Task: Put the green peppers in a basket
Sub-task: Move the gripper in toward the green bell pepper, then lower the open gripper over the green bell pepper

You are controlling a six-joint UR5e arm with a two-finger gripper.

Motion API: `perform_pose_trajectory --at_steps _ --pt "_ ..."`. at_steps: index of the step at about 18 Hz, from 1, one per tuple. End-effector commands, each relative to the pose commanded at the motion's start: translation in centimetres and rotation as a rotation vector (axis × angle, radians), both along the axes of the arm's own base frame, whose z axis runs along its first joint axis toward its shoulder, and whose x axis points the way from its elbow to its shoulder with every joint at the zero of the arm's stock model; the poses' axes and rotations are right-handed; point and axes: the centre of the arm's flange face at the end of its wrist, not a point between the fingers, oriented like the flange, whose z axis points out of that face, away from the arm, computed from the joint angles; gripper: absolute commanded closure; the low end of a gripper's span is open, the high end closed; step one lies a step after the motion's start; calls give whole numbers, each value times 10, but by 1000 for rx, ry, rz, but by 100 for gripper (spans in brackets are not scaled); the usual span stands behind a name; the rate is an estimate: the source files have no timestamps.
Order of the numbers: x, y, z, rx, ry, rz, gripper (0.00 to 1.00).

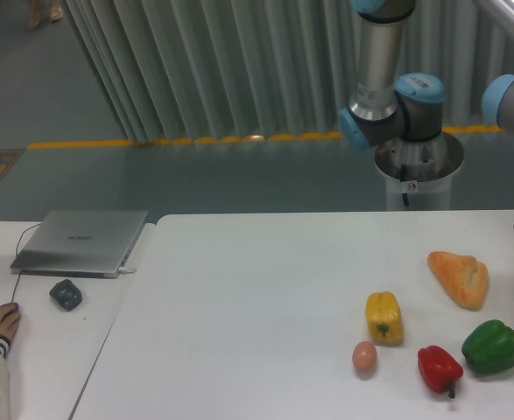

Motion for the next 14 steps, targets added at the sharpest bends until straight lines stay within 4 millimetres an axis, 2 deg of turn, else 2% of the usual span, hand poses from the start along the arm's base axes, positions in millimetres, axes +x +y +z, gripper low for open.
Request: perform_pose_trajectory --at_steps 7,11,14 --pt "14 19 -6 0 -43 230 0" --pt "24 44 -6 12 11 190 0" --pt "32 63 -7 -6 118 139 0"
